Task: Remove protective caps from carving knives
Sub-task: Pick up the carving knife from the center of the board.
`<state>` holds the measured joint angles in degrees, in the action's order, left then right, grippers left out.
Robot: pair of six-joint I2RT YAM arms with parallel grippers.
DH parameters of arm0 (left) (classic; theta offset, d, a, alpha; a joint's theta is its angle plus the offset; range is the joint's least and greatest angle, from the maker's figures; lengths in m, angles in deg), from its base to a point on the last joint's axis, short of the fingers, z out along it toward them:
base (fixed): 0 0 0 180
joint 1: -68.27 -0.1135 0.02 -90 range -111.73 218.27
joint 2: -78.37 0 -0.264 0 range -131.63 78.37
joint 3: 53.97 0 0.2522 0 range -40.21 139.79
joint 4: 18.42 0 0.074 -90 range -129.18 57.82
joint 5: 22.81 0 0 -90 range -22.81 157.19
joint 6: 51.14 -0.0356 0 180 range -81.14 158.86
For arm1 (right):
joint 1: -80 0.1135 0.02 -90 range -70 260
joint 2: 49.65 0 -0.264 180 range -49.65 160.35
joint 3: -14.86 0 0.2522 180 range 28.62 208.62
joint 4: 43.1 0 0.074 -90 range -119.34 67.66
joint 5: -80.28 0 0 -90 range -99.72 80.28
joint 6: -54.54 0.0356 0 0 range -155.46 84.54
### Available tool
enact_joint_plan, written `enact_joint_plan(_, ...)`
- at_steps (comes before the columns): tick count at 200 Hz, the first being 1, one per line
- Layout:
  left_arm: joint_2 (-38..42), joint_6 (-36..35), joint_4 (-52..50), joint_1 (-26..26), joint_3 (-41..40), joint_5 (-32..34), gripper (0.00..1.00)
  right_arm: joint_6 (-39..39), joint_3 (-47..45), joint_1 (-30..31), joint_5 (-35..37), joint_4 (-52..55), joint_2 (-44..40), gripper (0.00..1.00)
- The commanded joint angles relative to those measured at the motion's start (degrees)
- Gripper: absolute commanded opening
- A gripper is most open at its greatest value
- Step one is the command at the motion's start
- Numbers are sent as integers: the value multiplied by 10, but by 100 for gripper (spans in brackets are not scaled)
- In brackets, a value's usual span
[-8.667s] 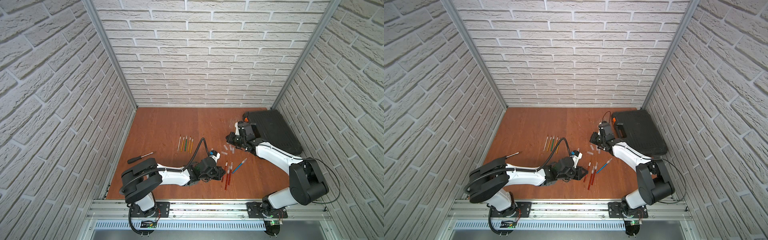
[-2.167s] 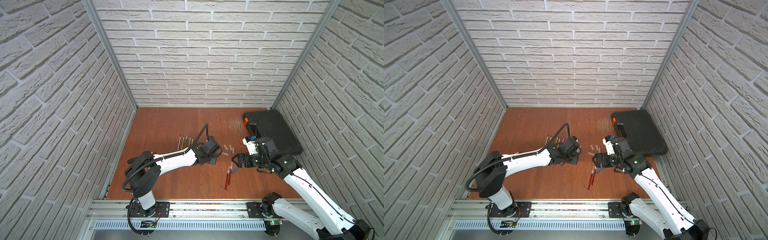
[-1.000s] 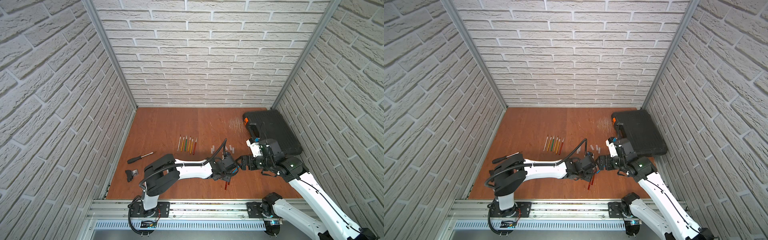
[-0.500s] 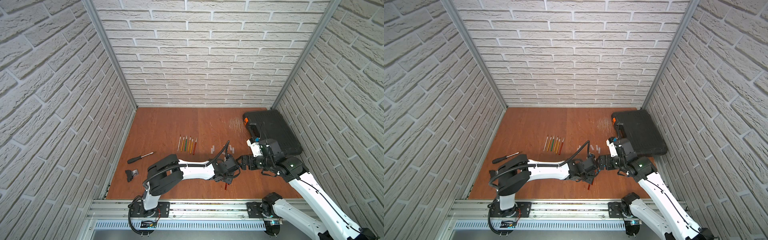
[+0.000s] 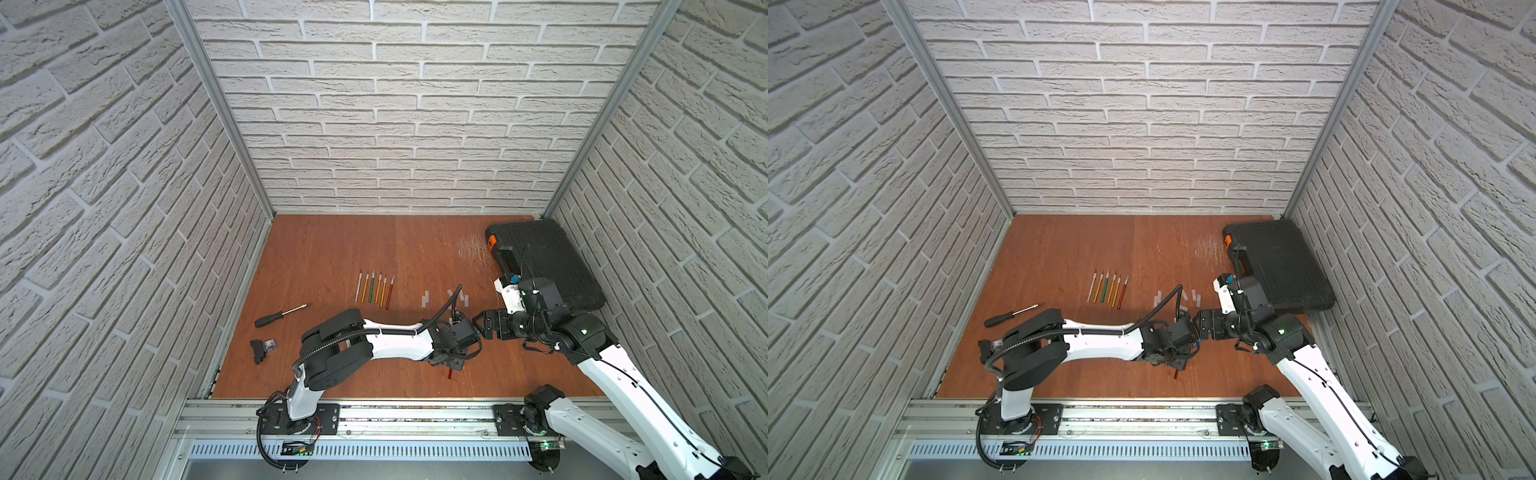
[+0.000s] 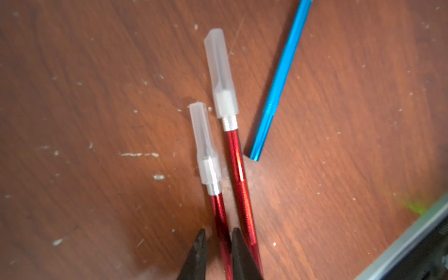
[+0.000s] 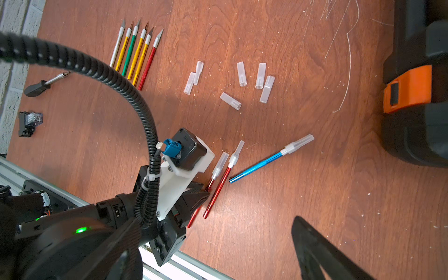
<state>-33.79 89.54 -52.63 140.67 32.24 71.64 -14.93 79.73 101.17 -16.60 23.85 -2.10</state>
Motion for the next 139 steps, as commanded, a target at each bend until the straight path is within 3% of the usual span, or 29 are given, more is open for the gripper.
enact_joint_plan(1,-16,-1,-50,3,19,23,21,5,-3,3,4,-12,-9,97)
enact_joint_plan(139,-20,0,-171,7,7,90,14,12,-7,3,21,-14,-4,96)
